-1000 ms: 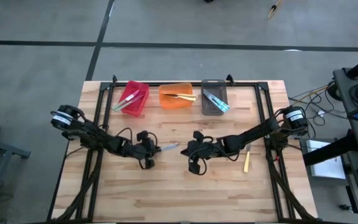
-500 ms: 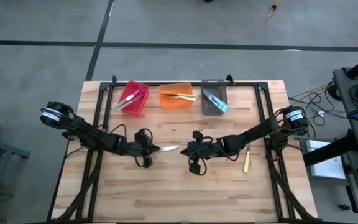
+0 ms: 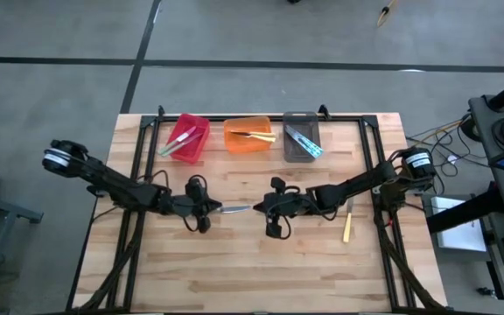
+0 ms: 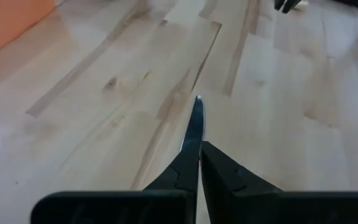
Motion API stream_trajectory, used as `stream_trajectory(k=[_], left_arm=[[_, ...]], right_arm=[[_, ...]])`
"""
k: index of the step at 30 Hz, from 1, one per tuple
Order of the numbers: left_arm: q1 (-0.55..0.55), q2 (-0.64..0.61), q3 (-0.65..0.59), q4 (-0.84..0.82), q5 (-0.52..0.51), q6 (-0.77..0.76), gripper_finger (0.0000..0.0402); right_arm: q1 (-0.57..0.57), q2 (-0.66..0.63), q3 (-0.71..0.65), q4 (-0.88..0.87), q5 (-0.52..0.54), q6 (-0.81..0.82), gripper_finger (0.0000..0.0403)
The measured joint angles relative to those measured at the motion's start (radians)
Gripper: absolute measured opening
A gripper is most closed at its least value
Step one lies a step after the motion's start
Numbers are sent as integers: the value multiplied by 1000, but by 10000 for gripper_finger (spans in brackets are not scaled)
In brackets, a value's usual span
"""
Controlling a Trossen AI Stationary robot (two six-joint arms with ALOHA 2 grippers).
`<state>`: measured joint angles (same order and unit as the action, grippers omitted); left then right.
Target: Sort silverware by color (type)
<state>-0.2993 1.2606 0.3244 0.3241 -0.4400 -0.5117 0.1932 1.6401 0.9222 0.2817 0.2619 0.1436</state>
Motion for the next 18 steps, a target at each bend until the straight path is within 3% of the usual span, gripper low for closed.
stream_trajectory(k=[12,18], left_arm=[[-1,-17,1,-149,26,-83,0],[-1,19,2,-168,128,-25,0]], right_arm=[[-2,-2,0,-1,-8,-73,9],[-5,-3,0,-15,-8,-78,9]])
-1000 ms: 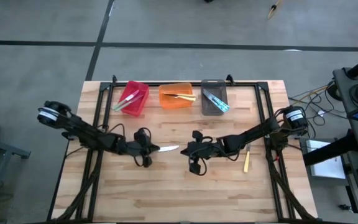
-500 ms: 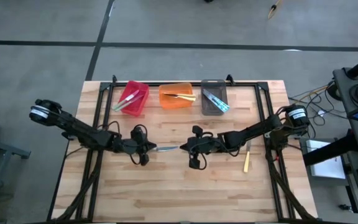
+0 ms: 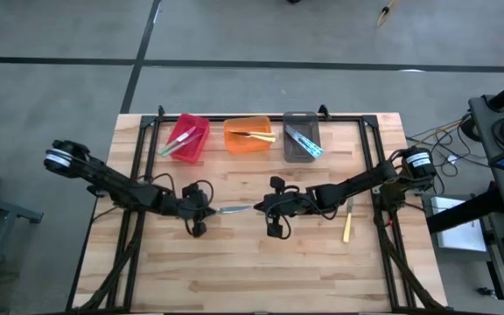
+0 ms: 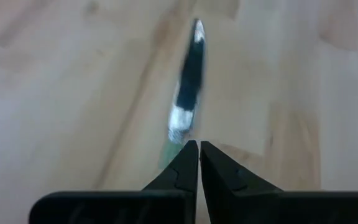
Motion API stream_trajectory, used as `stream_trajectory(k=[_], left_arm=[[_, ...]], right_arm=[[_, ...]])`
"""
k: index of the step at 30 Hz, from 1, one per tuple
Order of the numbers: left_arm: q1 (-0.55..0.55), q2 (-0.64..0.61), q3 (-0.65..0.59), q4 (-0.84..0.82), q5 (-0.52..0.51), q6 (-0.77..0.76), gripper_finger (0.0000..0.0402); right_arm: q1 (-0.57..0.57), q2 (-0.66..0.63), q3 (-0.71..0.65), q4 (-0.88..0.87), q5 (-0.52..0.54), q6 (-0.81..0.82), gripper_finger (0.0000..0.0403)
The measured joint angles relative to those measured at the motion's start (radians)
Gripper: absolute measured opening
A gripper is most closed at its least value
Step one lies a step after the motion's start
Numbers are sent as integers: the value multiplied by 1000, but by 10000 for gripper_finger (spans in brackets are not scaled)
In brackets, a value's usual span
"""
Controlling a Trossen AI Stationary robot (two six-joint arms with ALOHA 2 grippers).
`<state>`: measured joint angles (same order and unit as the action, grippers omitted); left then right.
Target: Sort silverware by color (type)
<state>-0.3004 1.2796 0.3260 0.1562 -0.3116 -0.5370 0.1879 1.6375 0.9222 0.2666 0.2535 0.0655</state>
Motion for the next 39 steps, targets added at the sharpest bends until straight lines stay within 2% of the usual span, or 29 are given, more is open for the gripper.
stream_trajectory(k=[5,8,15,20,24,28,32,39], left_arm=[[0,30,1,3,39,-3,3],[0,37,1,6,42,5,19],[0,46,1,7,36,30,87],[0,63,1,12,-10,85,147],[0,92,1,17,-26,117,174],[0,137,2,46,-64,139,177],[0,198,2,145,-74,187,170],[0,280,5,214,-91,165,148]], right_arm=[[0,0,0,-4,0,-12,9],[-4,0,0,-3,-1,-15,9],[-17,-1,0,0,-1,-15,9],[-18,-1,0,0,-1,-19,9],[-23,-1,0,0,-1,-28,9],[-37,-1,0,0,-1,-24,9],[-48,-1,0,0,-1,-12,9],[-53,-1,0,-1,-3,2,9]])
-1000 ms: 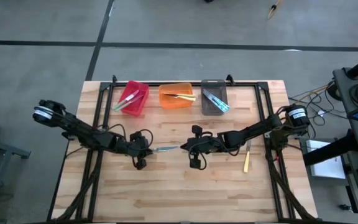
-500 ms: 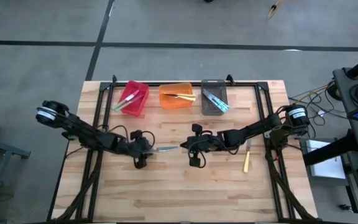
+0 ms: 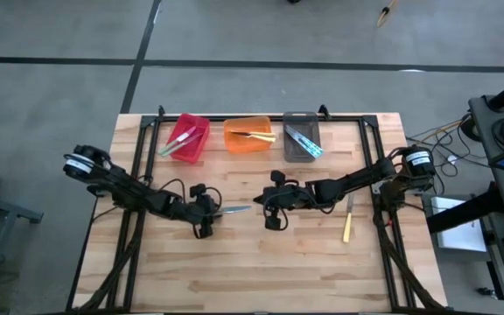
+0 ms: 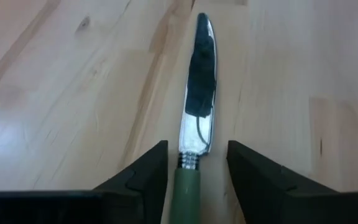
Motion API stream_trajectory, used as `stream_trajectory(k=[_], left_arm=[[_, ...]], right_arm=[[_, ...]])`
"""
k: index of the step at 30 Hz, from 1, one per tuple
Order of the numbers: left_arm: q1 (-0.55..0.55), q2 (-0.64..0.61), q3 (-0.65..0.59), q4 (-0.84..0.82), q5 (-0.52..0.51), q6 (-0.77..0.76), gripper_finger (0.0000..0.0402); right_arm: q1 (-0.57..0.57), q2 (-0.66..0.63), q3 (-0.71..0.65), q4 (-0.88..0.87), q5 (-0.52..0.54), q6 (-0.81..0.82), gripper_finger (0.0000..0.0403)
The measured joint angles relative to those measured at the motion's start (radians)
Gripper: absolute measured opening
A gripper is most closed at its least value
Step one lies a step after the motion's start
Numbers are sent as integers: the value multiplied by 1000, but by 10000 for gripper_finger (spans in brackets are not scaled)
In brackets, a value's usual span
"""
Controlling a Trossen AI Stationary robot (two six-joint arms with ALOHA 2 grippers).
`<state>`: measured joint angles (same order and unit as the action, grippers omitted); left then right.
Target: Sort silverware by color (type)
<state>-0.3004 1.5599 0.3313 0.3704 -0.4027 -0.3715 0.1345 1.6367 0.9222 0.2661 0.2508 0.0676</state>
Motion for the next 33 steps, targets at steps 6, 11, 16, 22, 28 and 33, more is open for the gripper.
stream_trajectory(k=[6,11,16,22,28,33], left_arm=[[0,32,1,31,-10,-17,94],[1,34,-1,37,-54,-54,20],[1,19,-3,42,-86,-104,14],[0,-33,-3,30,-85,-153,2],[0,-142,-3,-67,-76,-185,3],[4,-242,-3,-189,-79,-217,2]], right_arm=[[0,0,0,0,0,1,9],[-1,0,0,0,0,0,9],[-3,0,0,0,0,-13,9],[-14,0,0,1,-1,-35,9],[-31,0,0,0,-8,-54,9],[-56,-1,3,-1,-52,-55,9]])
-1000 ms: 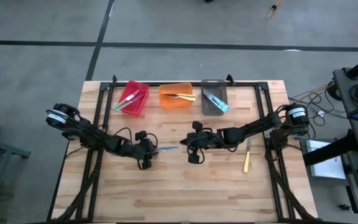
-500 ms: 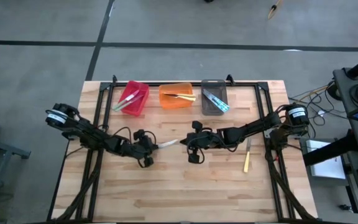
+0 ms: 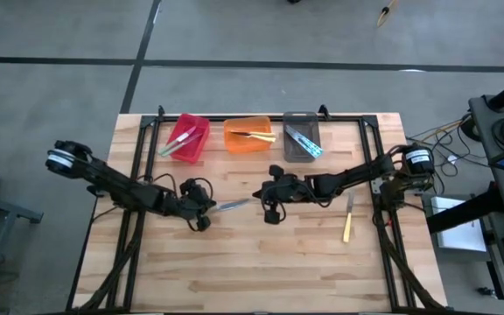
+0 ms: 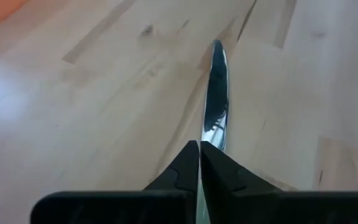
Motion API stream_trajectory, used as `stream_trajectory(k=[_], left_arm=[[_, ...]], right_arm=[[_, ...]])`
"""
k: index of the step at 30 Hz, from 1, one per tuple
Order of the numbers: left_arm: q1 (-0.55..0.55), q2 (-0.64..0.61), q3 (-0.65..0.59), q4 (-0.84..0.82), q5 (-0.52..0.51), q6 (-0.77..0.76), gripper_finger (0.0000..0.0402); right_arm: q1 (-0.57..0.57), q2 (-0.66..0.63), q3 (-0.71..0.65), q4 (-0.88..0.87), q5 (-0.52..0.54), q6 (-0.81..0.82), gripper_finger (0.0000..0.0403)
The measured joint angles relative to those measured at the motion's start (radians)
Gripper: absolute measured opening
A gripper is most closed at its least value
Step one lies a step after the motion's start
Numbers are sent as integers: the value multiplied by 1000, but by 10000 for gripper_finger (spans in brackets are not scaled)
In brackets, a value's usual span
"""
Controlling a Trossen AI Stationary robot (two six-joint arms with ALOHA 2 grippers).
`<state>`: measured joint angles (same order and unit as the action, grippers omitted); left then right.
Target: Sort silverware by color (type)
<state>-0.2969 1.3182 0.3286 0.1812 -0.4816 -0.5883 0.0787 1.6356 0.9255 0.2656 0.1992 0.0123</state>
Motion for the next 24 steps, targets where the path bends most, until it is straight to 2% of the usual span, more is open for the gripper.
stream_trajectory(k=[8,10,14,24], left_arm=[[2,-125,0,-98,1,-11,1],[-9,-139,0,-92,28,51,0],[-27,-140,1,-62,50,162,0],[-26,-118,2,-58,16,100,1]], right_arm=[[-16,-2,6,1,-26,-16,9],[-17,-2,6,1,-26,-29,9],[-24,-2,7,1,-27,-63,9],[-47,-3,8,1,-50,-53,9]])
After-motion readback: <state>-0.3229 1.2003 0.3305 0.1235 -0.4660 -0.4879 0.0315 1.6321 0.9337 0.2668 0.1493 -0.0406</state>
